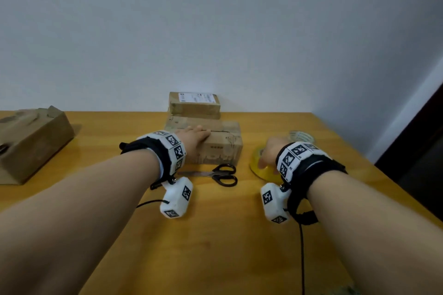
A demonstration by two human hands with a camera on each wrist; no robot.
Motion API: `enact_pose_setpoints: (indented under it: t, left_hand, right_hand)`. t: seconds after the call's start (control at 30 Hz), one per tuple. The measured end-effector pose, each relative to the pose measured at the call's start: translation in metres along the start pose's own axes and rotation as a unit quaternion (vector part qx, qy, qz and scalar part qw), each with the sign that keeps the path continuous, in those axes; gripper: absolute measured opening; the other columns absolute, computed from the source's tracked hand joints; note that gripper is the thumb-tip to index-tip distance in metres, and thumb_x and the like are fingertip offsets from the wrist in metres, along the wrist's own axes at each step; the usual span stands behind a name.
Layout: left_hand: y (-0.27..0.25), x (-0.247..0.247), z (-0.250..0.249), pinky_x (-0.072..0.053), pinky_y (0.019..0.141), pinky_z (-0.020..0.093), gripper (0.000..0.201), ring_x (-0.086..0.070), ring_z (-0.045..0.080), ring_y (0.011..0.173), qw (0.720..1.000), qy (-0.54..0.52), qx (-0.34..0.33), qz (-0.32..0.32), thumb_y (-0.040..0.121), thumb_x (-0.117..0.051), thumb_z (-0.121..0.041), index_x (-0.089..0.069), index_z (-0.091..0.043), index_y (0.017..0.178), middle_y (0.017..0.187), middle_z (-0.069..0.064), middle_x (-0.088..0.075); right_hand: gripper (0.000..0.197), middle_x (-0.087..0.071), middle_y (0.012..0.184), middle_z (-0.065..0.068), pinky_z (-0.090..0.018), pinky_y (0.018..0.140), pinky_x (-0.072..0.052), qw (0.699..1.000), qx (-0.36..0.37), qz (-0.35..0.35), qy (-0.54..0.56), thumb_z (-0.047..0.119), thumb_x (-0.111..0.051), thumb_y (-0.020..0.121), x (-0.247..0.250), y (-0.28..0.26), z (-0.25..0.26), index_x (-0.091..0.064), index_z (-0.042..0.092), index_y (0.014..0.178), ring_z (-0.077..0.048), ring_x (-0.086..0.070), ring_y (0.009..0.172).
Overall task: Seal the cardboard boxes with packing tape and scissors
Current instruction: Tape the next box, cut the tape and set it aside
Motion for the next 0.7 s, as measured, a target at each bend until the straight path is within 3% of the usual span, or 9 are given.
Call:
enact_pose_setpoints:
  t: [0.07,0.1,0.17,0.23,0.33,0.4,0.47,0.57,0.7]
  left_hand:
    - [-0.004,-0.003,0.015,-0.033,0.107,0.037,0.069,-0.032,0.023,0.139,1.0,0.011,0.0,-0.01,0.092,-0.05,-0.009,-0.019,-0.03,0.151,0.155,-0.001,-0.024]
    - [-0.008,-0.003,0.025,-0.038,0.102,0.036,0.069,-0.04,0.022,0.134,1.0,0.001,0.014,-0.019,0.09,-0.049,-0.005,-0.023,-0.031,0.15,0.153,-0.002,-0.029]
    - [-0.021,-0.001,0.046,-0.048,0.085,0.032,0.071,-0.055,0.022,0.116,0.998,-0.03,0.05,-0.038,0.087,-0.048,0.0,-0.031,-0.035,0.146,0.144,-0.002,-0.045]
    - [-0.035,-0.002,0.068,-0.049,0.077,0.027,0.071,-0.058,0.02,0.107,0.992,-0.081,0.078,-0.049,0.085,-0.046,0.006,-0.039,-0.038,0.141,0.135,-0.004,-0.052]
    - [-0.055,-0.01,0.106,-0.043,0.089,0.025,0.069,-0.05,0.019,0.122,0.975,-0.172,0.11,-0.081,0.085,-0.039,0.009,-0.054,-0.04,0.13,0.139,-0.01,-0.049]
    - [-0.065,-0.016,0.126,-0.036,0.096,0.024,0.066,-0.045,0.016,0.129,0.965,-0.214,0.116,-0.097,0.086,-0.041,0.009,-0.059,-0.042,0.124,0.14,-0.014,-0.049]
    - [-0.071,-0.02,0.14,-0.036,0.099,0.023,0.061,-0.047,0.013,0.127,0.958,-0.247,0.115,-0.093,0.086,-0.047,0.007,-0.062,-0.039,0.122,0.134,-0.015,-0.054]
    - [-0.079,-0.019,0.146,-0.046,0.099,0.032,0.051,-0.056,0.013,0.113,0.947,-0.289,0.117,-0.078,0.083,-0.065,-0.007,-0.059,-0.041,0.12,0.123,-0.012,-0.06]
    - [-0.08,-0.018,0.136,-0.045,0.097,0.035,0.054,-0.052,0.017,0.11,0.949,-0.28,0.108,-0.093,0.075,-0.077,-0.033,-0.051,-0.042,0.121,0.122,-0.007,-0.048]
  right_hand:
    - [0.015,-0.063,0.084,-0.006,-0.029,0.062,-0.05,0.998,0.02,-0.038,-0.039,0.023,-0.063,0.092,0.006,-0.001,0.019,-0.063,0.009,0.086,-0.022,-0.062,0.076]
    - [0.014,-0.063,0.084,-0.006,-0.029,0.063,-0.05,0.997,0.035,-0.066,-0.033,0.021,-0.059,0.094,0.01,-0.001,0.03,-0.062,0.009,0.087,-0.023,-0.061,0.078]
    - [0.018,-0.066,0.099,-0.011,-0.033,0.076,-0.055,0.994,0.073,-0.079,0.019,0.016,-0.051,0.097,0.012,0.003,0.053,-0.064,0.005,0.101,-0.028,-0.065,0.092]
    - [0.02,-0.068,0.107,-0.014,-0.04,0.086,-0.057,0.985,0.101,-0.044,0.136,0.011,-0.048,0.097,0.007,0.006,0.074,-0.063,0.007,0.109,-0.031,-0.067,0.098]
    - [0.021,-0.067,0.097,-0.01,-0.033,0.065,-0.059,0.931,0.13,0.021,0.339,0.001,-0.054,0.093,-0.008,0.001,0.106,-0.059,0.016,0.107,-0.022,-0.066,0.077]
    - [0.015,-0.066,0.091,-0.009,-0.032,0.059,-0.057,0.916,0.155,0.058,0.366,0.004,-0.06,0.094,-0.017,-0.003,0.129,-0.057,0.015,0.104,-0.019,-0.061,0.067]
    - [0.014,-0.065,0.089,-0.009,-0.033,0.06,-0.058,0.917,0.172,0.089,0.349,0.012,-0.066,0.092,-0.023,-0.006,0.149,-0.055,0.015,0.1,-0.019,-0.062,0.065]
    - [0.022,-0.064,0.086,-0.009,-0.037,0.066,-0.059,0.921,0.18,0.117,0.325,0.01,-0.07,0.09,-0.029,-0.009,0.167,-0.049,0.017,0.094,-0.02,-0.062,0.062]
    - [0.028,-0.067,0.088,-0.01,-0.043,0.079,-0.061,0.921,0.17,0.127,0.328,0.011,-0.071,0.089,-0.039,-0.008,0.179,-0.046,0.016,0.098,-0.023,-0.066,0.068]
Point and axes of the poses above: each hand's wrist, its own y-axis towards the middle knuckle, its own x-axis out of the back of the hand, z = x × y, the point moved 2 cm from there along y, towards the middle knuckle
